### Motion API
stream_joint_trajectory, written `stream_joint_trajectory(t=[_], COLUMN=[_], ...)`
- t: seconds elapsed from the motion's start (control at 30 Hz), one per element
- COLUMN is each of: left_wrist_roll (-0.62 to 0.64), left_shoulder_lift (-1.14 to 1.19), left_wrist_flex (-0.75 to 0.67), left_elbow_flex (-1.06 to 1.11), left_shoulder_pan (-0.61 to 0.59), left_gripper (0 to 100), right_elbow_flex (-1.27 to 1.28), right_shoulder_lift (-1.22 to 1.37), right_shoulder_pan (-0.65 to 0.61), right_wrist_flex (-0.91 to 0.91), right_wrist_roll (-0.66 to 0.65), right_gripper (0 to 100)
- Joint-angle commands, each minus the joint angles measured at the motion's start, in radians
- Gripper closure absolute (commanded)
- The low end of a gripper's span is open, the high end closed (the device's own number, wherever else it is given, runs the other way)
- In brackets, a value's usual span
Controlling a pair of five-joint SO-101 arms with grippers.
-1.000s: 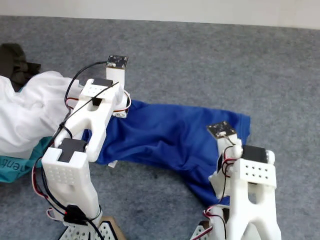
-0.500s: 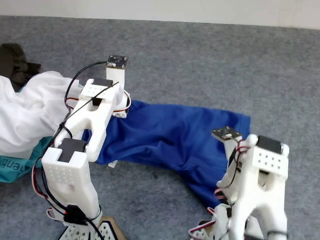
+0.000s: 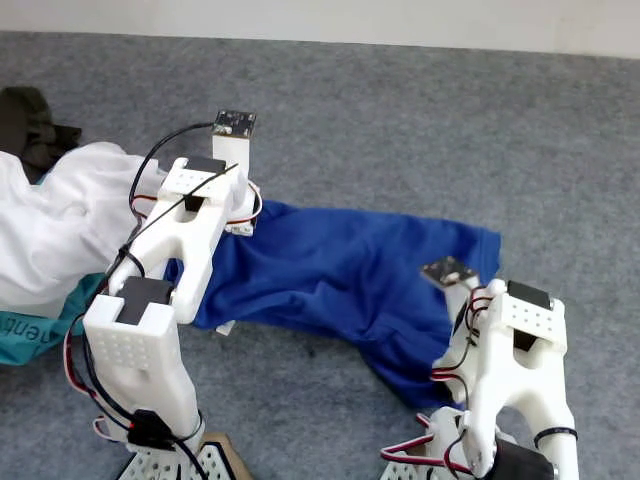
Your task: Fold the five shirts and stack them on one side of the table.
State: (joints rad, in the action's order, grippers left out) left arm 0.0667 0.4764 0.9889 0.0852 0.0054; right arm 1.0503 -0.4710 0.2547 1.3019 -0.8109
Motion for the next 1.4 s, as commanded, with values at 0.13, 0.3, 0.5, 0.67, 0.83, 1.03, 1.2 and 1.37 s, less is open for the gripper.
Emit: stream_joint_trajectory(t=[0.13,0.3,0.5,0.67,0.83,1.03,1.2,1.37], left_wrist_roll=[0.009,0.009,0.008,0.008,0.008,0.008,0.008,0.009], left_shoulder_lift=[0.008,0.008,0.008,0.008,0.008,0.008,0.008,0.008], left_wrist_flex=[-0.026,-0.026,-0.026,-0.026,-0.026,-0.026,-0.026,-0.026], left_elbow_flex=[-0.027,-0.027,-0.027,-0.027,-0.027,-0.027,-0.027,-0.027], left_shoulder_pan=[-0.021,-0.021,-0.021,-0.021,-0.021,-0.021,-0.021,-0.021], left_gripper=[94,94,94,94,94,94,94,94], right_elbow_flex=[-0.272,-0.493,-0.386,-0.274,-0.246,-0.07,-0.019,0.091], right_shoulder_lift=[-0.008,0.004,-0.002,-0.01,-0.007,-0.01,-0.01,-0.01], right_shoulder_pan=[0.035,0.05,0.03,0.012,0.077,0.097,0.142,0.122], right_wrist_flex=[0.11,0.3,0.315,0.46,0.46,0.409,0.217,0.025], right_wrist_roll=[0.117,0.121,0.087,-0.163,-0.232,-0.399,-0.413,-0.305], right_gripper=[88.7,78.2,78.2,78.2,78.2,78.2,78.2,78.3])
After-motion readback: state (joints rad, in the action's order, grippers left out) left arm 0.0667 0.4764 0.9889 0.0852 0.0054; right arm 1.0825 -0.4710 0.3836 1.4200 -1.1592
